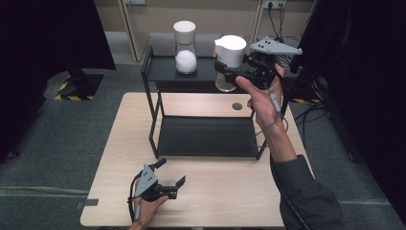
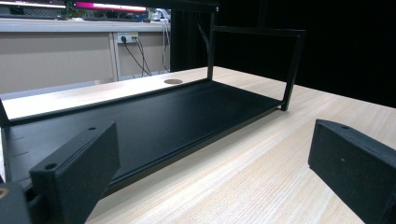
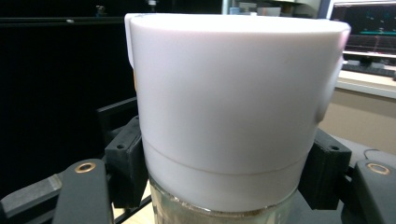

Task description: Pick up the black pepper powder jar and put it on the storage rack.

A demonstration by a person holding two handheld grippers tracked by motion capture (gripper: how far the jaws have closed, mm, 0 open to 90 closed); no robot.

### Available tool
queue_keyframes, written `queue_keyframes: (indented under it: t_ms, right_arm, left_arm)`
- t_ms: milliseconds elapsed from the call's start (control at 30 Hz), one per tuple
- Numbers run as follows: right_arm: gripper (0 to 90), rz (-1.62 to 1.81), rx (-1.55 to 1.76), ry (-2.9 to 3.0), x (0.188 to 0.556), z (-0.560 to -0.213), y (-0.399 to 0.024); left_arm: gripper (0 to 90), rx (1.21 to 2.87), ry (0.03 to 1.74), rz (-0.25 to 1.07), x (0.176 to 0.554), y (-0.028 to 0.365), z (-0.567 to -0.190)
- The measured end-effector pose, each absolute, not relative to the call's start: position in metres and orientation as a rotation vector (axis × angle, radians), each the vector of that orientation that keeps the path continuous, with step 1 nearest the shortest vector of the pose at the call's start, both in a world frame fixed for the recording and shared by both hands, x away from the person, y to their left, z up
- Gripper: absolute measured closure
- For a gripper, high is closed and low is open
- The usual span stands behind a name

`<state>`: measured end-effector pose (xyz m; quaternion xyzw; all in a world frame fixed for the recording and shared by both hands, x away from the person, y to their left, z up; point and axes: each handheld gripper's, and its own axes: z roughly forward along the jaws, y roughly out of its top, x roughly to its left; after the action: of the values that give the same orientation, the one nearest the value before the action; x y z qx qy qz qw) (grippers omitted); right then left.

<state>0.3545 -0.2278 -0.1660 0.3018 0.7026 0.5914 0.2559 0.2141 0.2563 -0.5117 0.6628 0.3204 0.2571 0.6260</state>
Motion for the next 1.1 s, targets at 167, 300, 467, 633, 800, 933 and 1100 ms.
queue_keyframes:
  t_ms: [167, 300, 467, 633, 800, 933, 1100]
  right_arm:
    - [31.0, 1.583, 0.866, 1.883, 0.37, -0.166, -0.218]
    - [31.0, 1.55, 0.896, 1.854, 0.379, -0.167, -0.208]
    - [31.0, 1.53, 0.927, 1.826, 0.39, -0.169, -0.198]
    - [30.9, 1.511, 0.957, 1.8, 0.399, -0.171, -0.19]
    - [31.0, 1.482, 0.984, 1.784, 0.405, -0.172, -0.183]
    - [30.9, 1.475, 0.987, 1.777, 0.408, -0.174, -0.181]
    - [30.9, 1.463, 0.988, 1.774, 0.411, -0.177, -0.177]
  left_arm:
    - [1.7, 1.52, 0.733, 0.589, 0.214, 0.256, -0.512]
    - [1.7, 1.519, 0.734, 0.592, 0.214, 0.256, -0.512]
    - [1.7, 1.518, 0.733, 0.59, 0.214, 0.256, -0.512]
    - [1.7, 1.521, 0.73, 0.591, 0.214, 0.256, -0.512]
    - [1.8, 1.519, 0.731, 0.592, 0.214, 0.256, -0.512]
    - [1.8, 1.519, 0.73, 0.593, 0.213, 0.256, -0.512]
    - [1.8, 1.52, 0.73, 0.593, 0.213, 0.256, -0.511]
